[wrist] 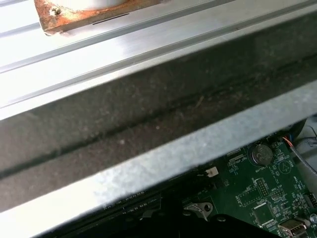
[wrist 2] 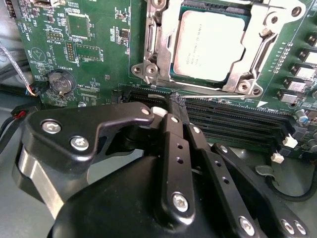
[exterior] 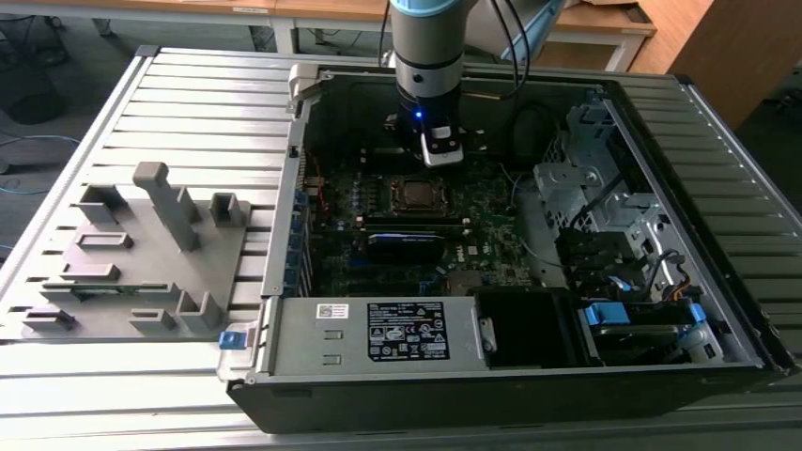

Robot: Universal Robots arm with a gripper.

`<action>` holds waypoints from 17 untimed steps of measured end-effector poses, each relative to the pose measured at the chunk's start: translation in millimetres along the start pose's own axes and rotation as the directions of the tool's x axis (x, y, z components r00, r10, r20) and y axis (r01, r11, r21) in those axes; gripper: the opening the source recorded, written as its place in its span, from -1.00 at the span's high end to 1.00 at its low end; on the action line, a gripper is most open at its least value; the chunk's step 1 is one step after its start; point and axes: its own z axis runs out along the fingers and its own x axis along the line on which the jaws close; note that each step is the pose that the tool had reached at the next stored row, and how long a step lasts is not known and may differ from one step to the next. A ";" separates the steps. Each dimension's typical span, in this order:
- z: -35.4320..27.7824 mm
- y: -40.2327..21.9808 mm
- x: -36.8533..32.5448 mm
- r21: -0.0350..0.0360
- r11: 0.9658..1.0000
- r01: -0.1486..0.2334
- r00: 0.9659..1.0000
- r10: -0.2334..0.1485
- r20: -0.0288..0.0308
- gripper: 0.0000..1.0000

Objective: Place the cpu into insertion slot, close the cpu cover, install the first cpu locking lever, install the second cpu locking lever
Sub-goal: 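Install the first cpu locking lever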

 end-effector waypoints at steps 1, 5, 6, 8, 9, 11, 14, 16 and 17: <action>0.0 0.0 0.0 0.000 1.000 0.000 1.000 0.000 0.000 0.79; -0.1 -0.1 0.0 -0.002 1.000 0.000 1.000 0.000 -0.001 0.79; -0.1 -0.1 0.1 -0.004 1.000 -0.001 1.000 0.001 -0.002 0.79; 0.0 0.0 0.1 -0.004 1.000 -0.001 1.000 0.001 -0.002 0.79; 0.0 0.0 0.1 -0.004 1.000 -0.001 1.000 0.001 -0.002 0.79; -0.1 -0.1 0.1 -0.006 1.000 -0.001 1.000 0.001 -0.002 0.79; 0.2 -0.1 0.1 -0.008 1.000 -0.001 1.000 0.001 -0.001 0.79; 0.6 -0.3 0.1 -0.010 1.000 0.000 1.000 0.000 0.002 0.79; 0.8 -0.3 0.2 -0.010 1.000 0.000 1.000 0.000 0.004 0.79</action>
